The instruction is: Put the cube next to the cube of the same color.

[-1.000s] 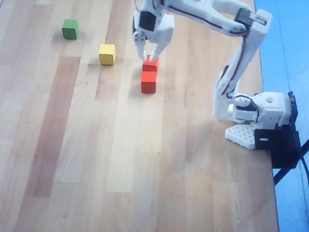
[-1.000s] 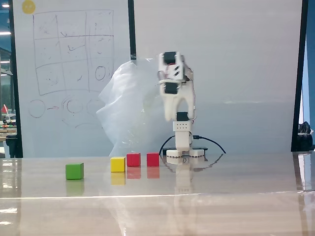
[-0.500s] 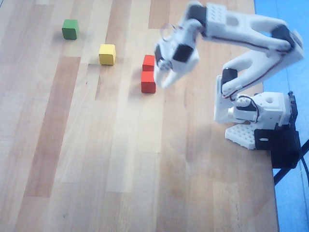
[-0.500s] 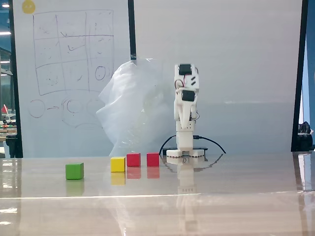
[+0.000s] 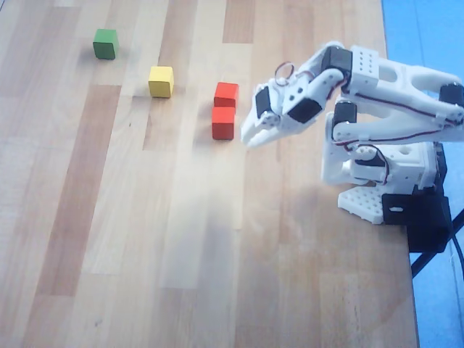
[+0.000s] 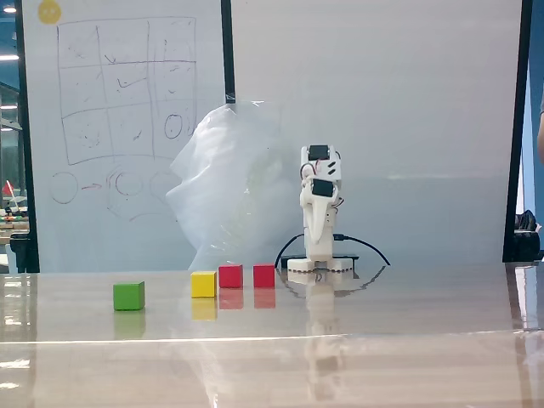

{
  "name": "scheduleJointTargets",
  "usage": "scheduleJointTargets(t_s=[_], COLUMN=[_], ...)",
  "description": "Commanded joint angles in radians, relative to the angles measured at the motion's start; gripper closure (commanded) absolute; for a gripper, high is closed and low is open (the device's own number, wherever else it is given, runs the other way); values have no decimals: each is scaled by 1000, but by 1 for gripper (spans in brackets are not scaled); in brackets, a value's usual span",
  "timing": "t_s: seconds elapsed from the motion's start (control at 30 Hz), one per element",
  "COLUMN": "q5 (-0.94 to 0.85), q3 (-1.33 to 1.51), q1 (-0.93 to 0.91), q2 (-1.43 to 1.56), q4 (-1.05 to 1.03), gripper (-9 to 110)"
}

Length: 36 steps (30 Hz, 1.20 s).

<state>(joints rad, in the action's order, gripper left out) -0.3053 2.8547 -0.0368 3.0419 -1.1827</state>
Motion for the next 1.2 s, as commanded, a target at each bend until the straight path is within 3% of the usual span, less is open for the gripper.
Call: scheduleJointTargets(t_s=[0.0, 0.37, 1.17], q5=[-9, 2, 6], q3=[67, 224, 195], q1=[-17, -18, -17], q2=[84, 410, 407], q4=[18, -103, -118], gripper=[101, 101, 101])
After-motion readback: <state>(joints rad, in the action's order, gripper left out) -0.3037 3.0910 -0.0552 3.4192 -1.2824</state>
